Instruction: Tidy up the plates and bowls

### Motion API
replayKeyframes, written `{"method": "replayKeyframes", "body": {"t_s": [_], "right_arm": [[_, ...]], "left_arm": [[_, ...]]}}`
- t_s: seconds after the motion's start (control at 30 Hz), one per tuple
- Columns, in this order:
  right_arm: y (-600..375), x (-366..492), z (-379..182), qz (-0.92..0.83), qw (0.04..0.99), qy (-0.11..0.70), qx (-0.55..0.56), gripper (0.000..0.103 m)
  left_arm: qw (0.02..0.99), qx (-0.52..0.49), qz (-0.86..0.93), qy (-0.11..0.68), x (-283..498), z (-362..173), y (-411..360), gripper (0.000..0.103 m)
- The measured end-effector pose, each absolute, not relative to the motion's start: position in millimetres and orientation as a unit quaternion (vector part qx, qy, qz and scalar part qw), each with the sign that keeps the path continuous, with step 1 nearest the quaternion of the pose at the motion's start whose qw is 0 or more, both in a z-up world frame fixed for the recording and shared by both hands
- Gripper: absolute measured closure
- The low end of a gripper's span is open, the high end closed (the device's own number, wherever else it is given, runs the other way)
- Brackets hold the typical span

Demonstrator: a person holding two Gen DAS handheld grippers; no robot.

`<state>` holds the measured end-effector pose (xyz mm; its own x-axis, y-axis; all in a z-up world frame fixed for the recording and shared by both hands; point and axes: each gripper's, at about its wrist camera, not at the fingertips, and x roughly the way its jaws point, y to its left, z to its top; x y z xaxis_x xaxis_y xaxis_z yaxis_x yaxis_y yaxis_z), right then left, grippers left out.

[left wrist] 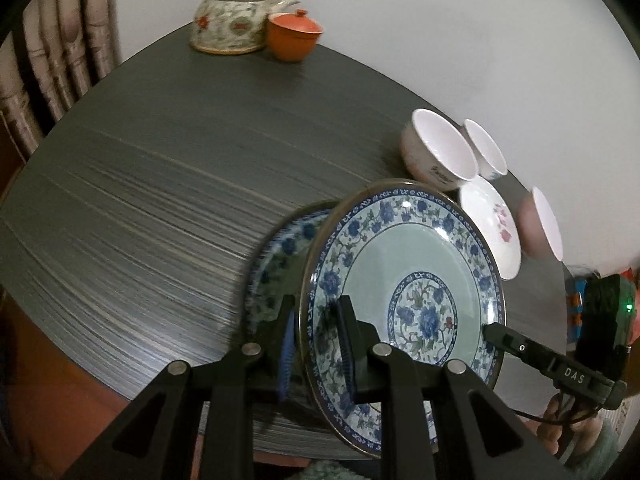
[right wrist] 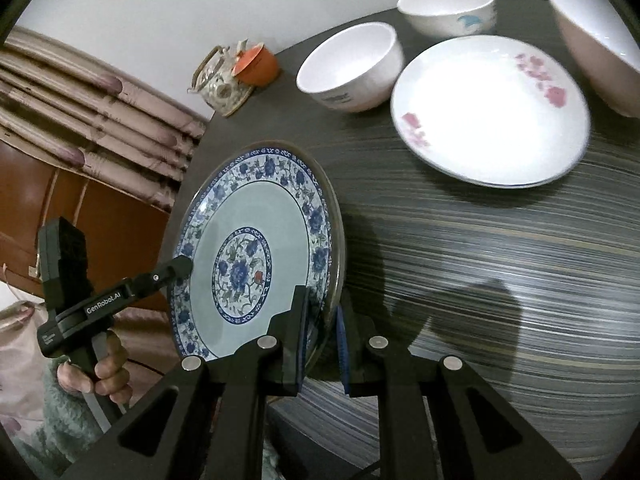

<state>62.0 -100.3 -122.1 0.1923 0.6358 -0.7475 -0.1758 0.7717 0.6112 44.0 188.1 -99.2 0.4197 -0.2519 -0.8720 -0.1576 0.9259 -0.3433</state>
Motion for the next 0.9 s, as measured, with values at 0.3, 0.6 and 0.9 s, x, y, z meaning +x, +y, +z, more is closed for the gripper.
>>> {"method": "replayKeyframes", "body": {"t_s": [0.3,0.6,0.9], "right_arm": [[-76.3,70.1,-134.5,0.27,0.737,0.59,0.187,0.089],[-66.9,77.5,-141.2,0.264,0.732,0.601,0.182,0.089],[-56.0,77.4,-142.4,0.253,0.742,0.601,0.157,0.086]], "left_arm": [[0.808,-0.208,-0.015,0.552,50.3,-121.2,200.7,0.083],[0.8,-0.215,-0.008,0.56,56.4,-135.0,201.4,0.083],[0.805,-0.199,-0.002,0.559,60.7,-141.4,195.9,0.082]]}}
